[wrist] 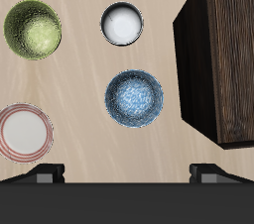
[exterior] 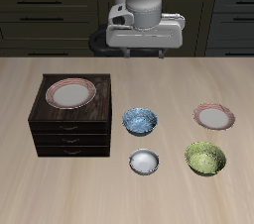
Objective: Place the blue bowl onto the plate that is on the left side of the table
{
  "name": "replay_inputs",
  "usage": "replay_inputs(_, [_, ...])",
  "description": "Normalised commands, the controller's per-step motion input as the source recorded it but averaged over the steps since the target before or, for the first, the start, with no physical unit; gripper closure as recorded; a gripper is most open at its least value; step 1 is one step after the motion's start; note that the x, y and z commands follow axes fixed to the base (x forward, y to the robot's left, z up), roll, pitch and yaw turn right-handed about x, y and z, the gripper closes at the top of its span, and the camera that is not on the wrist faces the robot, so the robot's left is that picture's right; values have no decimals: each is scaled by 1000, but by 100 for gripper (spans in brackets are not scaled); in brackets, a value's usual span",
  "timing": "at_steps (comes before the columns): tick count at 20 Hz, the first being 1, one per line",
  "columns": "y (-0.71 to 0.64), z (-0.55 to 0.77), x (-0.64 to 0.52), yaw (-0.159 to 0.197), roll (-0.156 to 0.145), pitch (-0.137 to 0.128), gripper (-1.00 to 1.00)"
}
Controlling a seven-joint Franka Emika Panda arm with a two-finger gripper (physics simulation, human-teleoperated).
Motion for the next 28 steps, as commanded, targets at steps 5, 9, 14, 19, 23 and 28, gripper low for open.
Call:
replay_inputs(5, [79, -212, 143, 25, 0, -5, -100])
replay_inputs(9, [49, -315, 188, 3, -14, 33, -100])
replay_inputs(14, [77, -310, 114, -4, 9, 29, -100])
replay_inputs(19, [64, -278, 80, 6, 0, 22, -100])
replay_inputs(23, [53, -241, 33, 3, 2, 24, -100])
replay_inputs(28, [103, -294, 84, 28, -11, 19, -100])
